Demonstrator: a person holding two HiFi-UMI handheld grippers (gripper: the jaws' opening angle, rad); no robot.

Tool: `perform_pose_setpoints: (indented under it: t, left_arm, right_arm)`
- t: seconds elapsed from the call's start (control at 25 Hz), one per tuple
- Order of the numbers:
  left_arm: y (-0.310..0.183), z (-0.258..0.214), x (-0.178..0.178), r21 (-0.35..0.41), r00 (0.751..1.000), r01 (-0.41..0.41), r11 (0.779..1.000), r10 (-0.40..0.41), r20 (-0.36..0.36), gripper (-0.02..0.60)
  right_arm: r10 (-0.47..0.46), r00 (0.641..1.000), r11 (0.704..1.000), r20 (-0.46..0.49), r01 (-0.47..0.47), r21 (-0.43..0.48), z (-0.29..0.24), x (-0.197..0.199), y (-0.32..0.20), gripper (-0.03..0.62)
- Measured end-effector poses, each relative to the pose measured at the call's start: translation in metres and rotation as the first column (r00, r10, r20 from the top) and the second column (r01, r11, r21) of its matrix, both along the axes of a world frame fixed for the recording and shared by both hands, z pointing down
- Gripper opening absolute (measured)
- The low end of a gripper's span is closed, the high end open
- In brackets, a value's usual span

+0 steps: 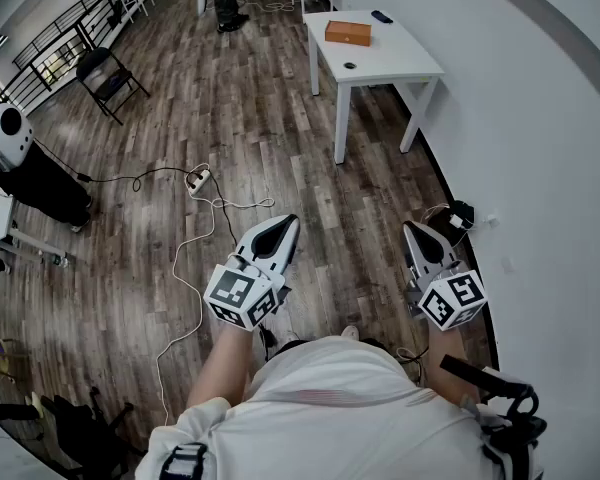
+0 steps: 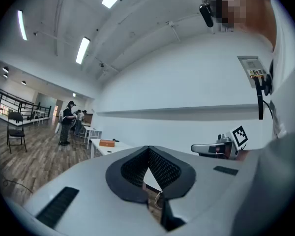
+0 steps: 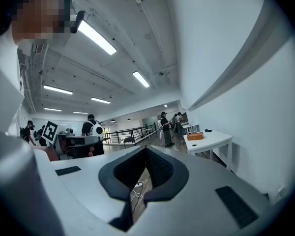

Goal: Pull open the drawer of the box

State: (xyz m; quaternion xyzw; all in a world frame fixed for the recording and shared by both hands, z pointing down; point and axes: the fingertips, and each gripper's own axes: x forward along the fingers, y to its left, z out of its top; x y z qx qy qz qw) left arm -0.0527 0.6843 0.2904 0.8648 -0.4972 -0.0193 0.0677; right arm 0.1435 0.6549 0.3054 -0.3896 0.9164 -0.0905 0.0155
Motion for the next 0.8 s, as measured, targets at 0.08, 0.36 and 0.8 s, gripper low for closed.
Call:
perform_pose_setpoints:
  t: [0.08, 0.36, 0.8]
  left_arm:
    - [-0.007, 0.002, 0.010, -0.008, 1.000, 0.002, 1.000, -0.003, -0.015, 0.011]
    - [-0.014, -0.001, 0.032, 0.028, 0.995, 0.101, 0.995, -0.100, -0.017, 0.011]
    - [-0.050, 0.003, 0.063, 0.008, 0.993, 0.117, 0.993, -0.118, 0.030, 0.011]
  right_arm:
    - [0.011, 1.000, 1.000, 0.005, -0.011, -0.002, 0.001, 0.014, -0.009, 0.003]
    - [-0.021, 0.999, 1.000, 0.029, 0.021, -0.004, 0.008, 0.044, -0.027, 0.003]
    - [-0.053, 0.992, 0.998, 0.110, 0.056, -0.018, 0.028, 0.068, -0.059, 0.003]
